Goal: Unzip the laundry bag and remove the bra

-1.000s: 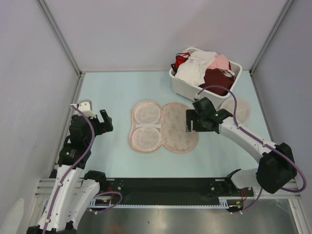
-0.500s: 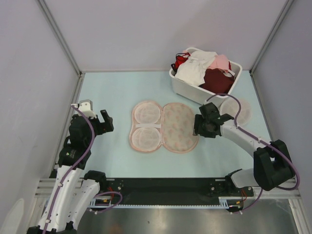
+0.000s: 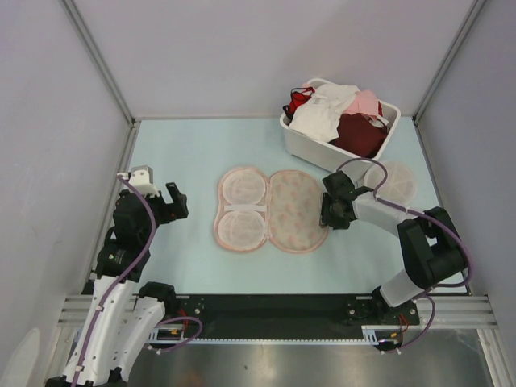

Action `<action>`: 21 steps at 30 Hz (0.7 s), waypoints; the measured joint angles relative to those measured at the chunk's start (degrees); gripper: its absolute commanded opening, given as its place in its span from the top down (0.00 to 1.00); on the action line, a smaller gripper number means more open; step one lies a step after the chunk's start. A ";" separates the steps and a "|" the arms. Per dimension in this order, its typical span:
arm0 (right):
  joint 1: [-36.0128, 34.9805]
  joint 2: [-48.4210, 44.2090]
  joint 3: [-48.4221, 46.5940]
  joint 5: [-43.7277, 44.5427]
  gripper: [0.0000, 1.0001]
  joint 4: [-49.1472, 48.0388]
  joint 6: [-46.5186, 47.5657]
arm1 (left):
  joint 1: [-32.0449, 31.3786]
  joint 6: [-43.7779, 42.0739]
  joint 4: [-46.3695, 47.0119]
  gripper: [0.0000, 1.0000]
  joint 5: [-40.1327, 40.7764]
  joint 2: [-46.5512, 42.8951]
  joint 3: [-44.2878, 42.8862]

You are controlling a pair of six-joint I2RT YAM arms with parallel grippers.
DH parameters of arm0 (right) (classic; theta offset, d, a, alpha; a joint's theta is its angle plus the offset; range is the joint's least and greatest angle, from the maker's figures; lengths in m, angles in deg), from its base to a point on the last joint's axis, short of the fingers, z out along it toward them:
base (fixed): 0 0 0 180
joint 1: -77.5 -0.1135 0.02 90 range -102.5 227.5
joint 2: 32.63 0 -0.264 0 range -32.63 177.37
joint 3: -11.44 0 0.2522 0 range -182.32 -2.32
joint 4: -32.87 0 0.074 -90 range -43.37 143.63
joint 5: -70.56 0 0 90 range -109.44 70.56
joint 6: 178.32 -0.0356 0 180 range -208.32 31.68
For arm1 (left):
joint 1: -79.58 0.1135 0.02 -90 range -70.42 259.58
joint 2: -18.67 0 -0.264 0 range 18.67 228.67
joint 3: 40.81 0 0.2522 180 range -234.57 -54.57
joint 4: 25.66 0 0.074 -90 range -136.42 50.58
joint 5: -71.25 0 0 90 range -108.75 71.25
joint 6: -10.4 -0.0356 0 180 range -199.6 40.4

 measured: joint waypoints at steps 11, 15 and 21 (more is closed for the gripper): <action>0.09 1.33 -0.94 1.88 0.91 -0.87 -0.33 | 0.00 0.00 0.00 0.00 -0.15 0.02 0.02; 0.09 1.42 -1.01 2.16 1.00 -0.81 -0.42 | 0.00 0.00 0.00 0.00 -0.20 0.17 0.02; 0.11 1.42 -1.66 3.10 1.00 0.42 -0.28 | 0.00 0.00 -0.02 0.00 -0.22 0.20 0.02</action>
